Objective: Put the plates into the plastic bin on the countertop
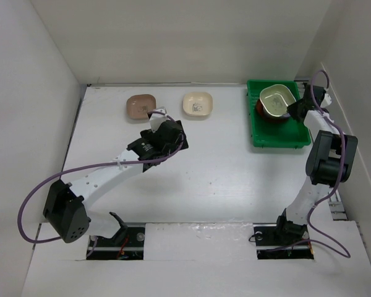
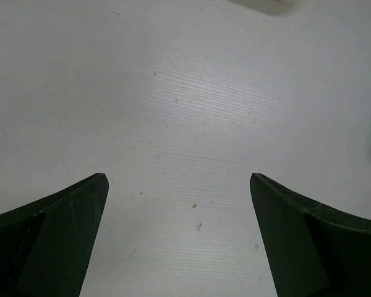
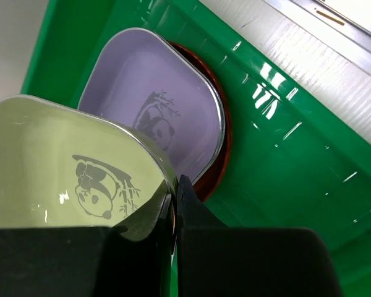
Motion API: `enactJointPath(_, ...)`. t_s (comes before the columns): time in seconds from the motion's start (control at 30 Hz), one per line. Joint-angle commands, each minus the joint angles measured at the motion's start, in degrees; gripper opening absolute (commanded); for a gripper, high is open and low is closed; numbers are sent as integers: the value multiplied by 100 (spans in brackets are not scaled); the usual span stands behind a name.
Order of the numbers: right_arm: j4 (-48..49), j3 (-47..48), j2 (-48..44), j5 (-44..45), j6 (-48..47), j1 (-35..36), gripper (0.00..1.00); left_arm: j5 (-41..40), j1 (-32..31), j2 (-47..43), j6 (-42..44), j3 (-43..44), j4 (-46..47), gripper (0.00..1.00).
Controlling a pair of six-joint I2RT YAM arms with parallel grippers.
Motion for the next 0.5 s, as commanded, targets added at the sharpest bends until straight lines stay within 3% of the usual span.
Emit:
enactJointPath(0.0, 452, 28, -12, 199, 429, 11, 7, -18, 0, -112, 78, 102, 75, 100)
enactJointPath(0.13, 452, 151, 50, 322, 491, 11, 79, 35, 0, -112, 78, 102, 75, 100)
enactJointPath(0.2, 391, 82, -29, 470, 552, 63, 86, 35, 0, -112, 78, 154, 75, 100)
enactJointPath(0.27, 391, 11, -248, 542, 552, 64, 99, -44, 0, -112, 25, 207, 22, 100)
enactJointPath(0.4, 619, -218, -468, 445, 334, 344, 99, 271, 482, 176, -194, 496, -118, 100)
enactJointPath(0.47, 619, -331, -600, 366, 201, 616, 99, 613, 1026, 291, -195, 637, -118, 100)
